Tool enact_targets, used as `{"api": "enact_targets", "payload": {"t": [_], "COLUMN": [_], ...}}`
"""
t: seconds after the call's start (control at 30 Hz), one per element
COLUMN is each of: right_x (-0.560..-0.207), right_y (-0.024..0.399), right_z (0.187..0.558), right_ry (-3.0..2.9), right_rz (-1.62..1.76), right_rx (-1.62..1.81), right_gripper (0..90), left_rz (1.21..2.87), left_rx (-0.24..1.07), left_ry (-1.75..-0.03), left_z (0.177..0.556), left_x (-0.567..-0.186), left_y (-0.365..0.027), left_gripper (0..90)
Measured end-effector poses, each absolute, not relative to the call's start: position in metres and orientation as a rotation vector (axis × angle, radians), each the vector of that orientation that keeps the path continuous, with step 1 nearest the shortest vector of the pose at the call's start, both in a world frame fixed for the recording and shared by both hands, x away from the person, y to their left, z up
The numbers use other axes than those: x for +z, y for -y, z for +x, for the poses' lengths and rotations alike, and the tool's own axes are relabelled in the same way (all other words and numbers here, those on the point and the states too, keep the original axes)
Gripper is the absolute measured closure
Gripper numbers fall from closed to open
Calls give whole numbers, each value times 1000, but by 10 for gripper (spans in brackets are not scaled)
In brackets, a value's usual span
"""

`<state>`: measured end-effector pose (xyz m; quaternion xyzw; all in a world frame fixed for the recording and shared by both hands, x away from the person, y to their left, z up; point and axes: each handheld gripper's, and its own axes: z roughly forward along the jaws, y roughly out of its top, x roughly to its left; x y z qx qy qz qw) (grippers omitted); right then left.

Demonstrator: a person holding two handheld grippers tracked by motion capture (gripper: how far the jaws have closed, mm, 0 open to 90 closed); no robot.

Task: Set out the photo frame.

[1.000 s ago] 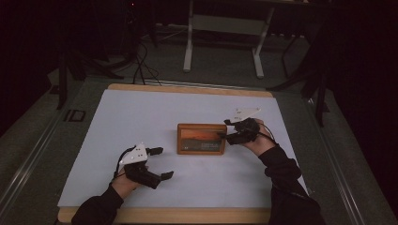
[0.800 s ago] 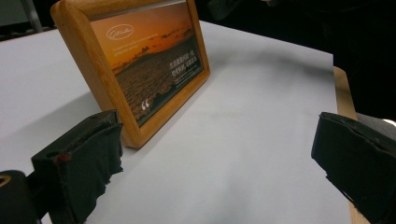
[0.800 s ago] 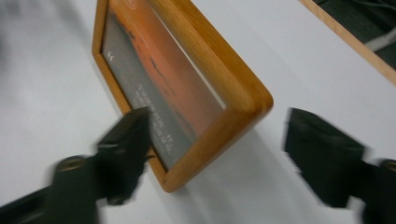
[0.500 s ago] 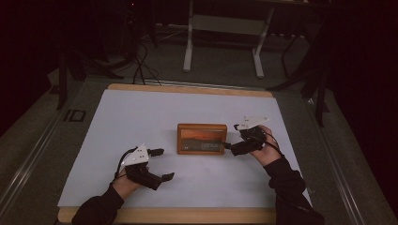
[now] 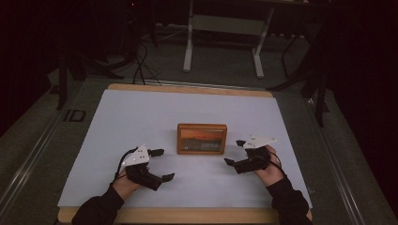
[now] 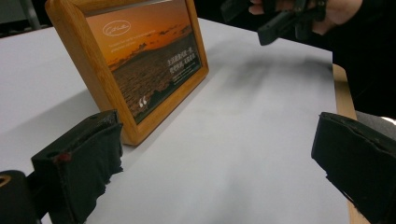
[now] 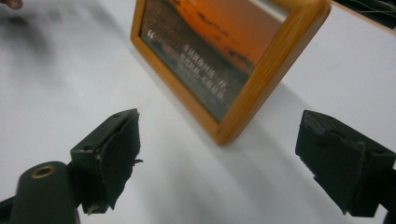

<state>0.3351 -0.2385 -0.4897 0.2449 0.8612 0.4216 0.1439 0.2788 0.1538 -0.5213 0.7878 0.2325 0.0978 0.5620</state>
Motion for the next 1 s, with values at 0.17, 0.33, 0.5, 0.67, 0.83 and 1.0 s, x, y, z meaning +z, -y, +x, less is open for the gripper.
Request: {"api": "enact_targets", "payload": {"t": [0.17,0.33,0.5,0.67,0.83,1.0], "right_x": [-499,-506,-512,-515,-520,-526], "right_y": [242,246,251,256,262,265], "right_z": [327,319,311,303,298,294], "right_ry": [-2492,-2476,-2469,-2474,-2481,-2501], "right_rz": [722,738,743,750,768,767], "right_rx": [1222,1264,1271,1271,1270,1259], "right_gripper": [135,136,135,135,135,135], "left_rz": [1859,1875,1884,1894,1904,1936], "left_rx": [230,242,243,242,247,261], "left_ry": [-546,-537,-526,-520,-510,-485], "left_z": [279,277,276,275,275,273], "left_x": [-522,-522,-523,-525,-525,-527], "left_y": [-153,-152,-151,-149,-147,-143], "left_gripper": [22,22,22,22,22,22]}}
